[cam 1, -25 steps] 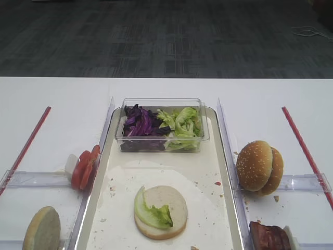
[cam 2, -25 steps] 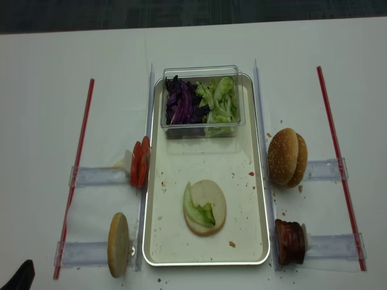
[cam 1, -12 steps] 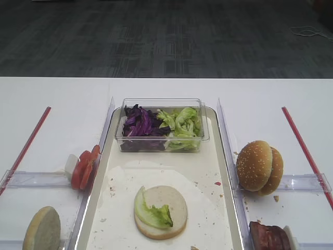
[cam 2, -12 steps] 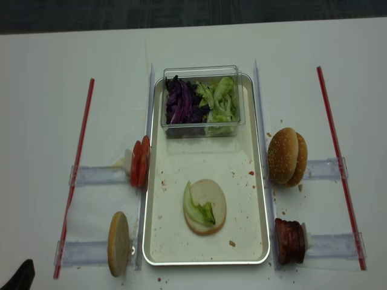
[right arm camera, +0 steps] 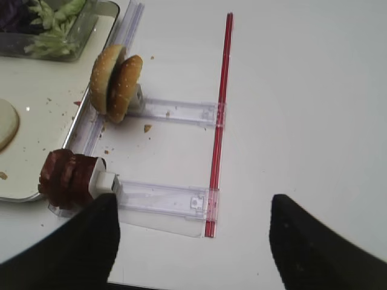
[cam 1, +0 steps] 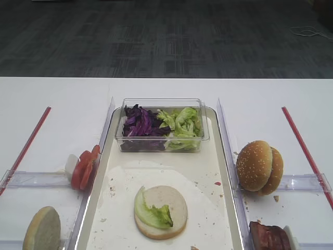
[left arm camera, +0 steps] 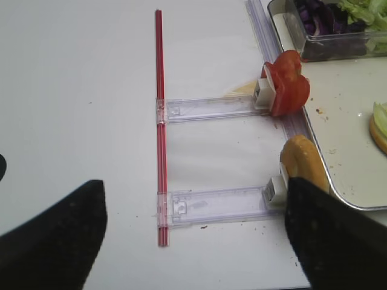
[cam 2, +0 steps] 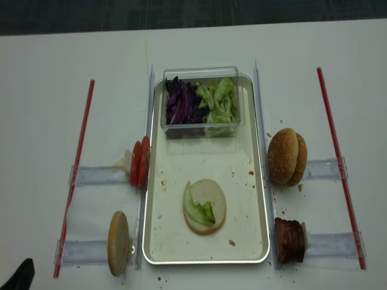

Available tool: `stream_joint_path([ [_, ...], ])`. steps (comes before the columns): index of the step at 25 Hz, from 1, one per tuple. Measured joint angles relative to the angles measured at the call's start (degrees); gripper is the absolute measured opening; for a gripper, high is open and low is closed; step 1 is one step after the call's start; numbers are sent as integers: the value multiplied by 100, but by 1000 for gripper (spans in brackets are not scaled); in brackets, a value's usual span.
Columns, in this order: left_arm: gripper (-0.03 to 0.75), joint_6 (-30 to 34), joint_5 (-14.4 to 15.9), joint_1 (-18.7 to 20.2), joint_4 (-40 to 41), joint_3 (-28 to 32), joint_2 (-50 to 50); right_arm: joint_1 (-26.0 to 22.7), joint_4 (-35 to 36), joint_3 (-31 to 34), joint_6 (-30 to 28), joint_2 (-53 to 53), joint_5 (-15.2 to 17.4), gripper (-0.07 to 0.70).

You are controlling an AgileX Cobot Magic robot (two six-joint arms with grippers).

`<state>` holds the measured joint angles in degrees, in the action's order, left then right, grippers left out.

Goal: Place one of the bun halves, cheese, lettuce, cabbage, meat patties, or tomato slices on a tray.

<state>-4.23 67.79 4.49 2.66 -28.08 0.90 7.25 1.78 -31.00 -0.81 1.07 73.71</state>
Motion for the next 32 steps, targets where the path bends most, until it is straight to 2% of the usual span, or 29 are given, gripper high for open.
stream_joint_path([
  [6, 575, 0, 0, 0, 0, 0, 0, 0, 0, 80, 0, 0, -37, 531],
  [11, 575, 0, 0, 0, 0, 0, 0, 0, 0, 269, 0, 0, -612, 531],
  [13, 575, 0, 0, 0, 0, 0, 0, 0, 0, 364, 0, 0, -740, 531],
  [32, 575, 10, 0, 0, 0, 0, 4, 0, -10, 374, 0, 0, -817, 531],
])
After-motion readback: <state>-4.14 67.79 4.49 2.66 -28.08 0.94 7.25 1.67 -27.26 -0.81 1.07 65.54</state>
